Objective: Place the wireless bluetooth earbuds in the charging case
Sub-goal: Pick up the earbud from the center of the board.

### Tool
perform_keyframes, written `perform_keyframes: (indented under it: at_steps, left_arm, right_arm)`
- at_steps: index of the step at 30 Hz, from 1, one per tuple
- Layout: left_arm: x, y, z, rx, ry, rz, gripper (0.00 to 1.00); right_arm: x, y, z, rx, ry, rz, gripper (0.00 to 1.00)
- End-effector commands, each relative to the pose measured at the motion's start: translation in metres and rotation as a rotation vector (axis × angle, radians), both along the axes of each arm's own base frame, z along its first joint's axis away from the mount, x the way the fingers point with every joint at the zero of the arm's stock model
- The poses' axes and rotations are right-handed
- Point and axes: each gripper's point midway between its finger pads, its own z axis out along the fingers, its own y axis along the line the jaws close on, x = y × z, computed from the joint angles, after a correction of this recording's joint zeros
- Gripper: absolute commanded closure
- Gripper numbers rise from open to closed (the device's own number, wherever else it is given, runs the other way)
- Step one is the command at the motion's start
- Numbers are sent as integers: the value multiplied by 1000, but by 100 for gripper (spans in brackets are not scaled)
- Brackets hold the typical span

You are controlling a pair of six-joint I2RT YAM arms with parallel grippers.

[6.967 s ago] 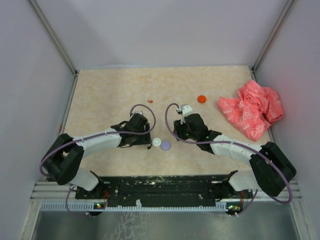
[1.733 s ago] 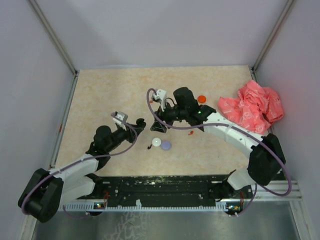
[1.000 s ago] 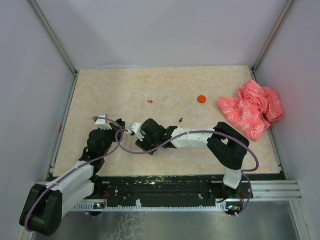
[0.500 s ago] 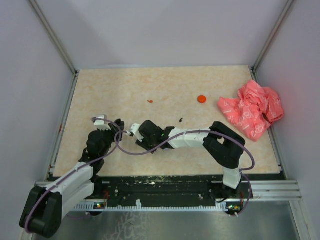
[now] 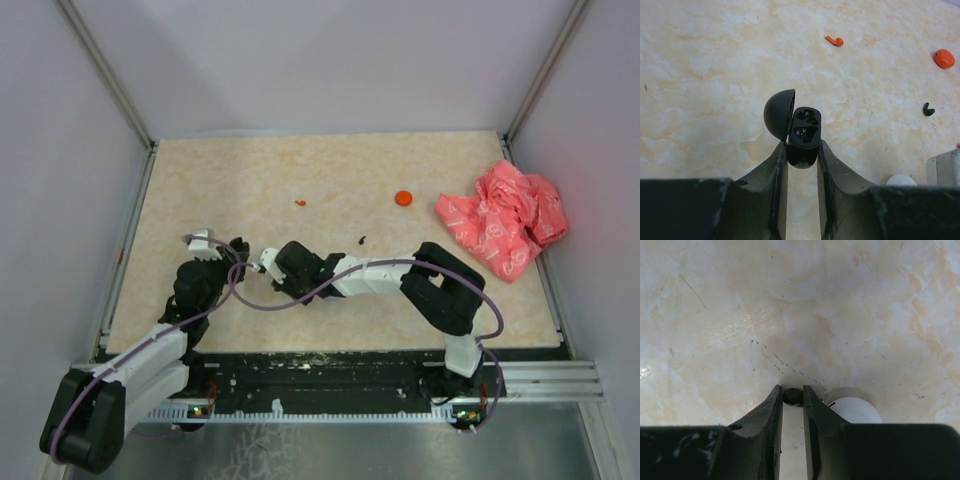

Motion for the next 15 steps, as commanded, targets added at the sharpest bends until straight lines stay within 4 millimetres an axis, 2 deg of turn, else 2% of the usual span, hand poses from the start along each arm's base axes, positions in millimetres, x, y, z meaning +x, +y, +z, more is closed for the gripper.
perform_keyframes:
  at_steps: [1, 5, 11, 15]
  left_arm:
    - [0, -6, 8, -19, -44, -36, 100]
    - [-3, -16, 17, -27, -92, -101, 100]
    - [-11, -29, 33, -42, -185, -196, 100]
    - [-18, -39, 45, -38, -268, -274, 100]
  right_arm:
    - [2, 10, 12, 11, -30, 0, 83]
    - [1, 13, 37, 81, -26, -23, 85]
    - [3, 15, 92, 257, 18, -74, 86]
    - [10, 8, 130, 379, 56, -135, 89]
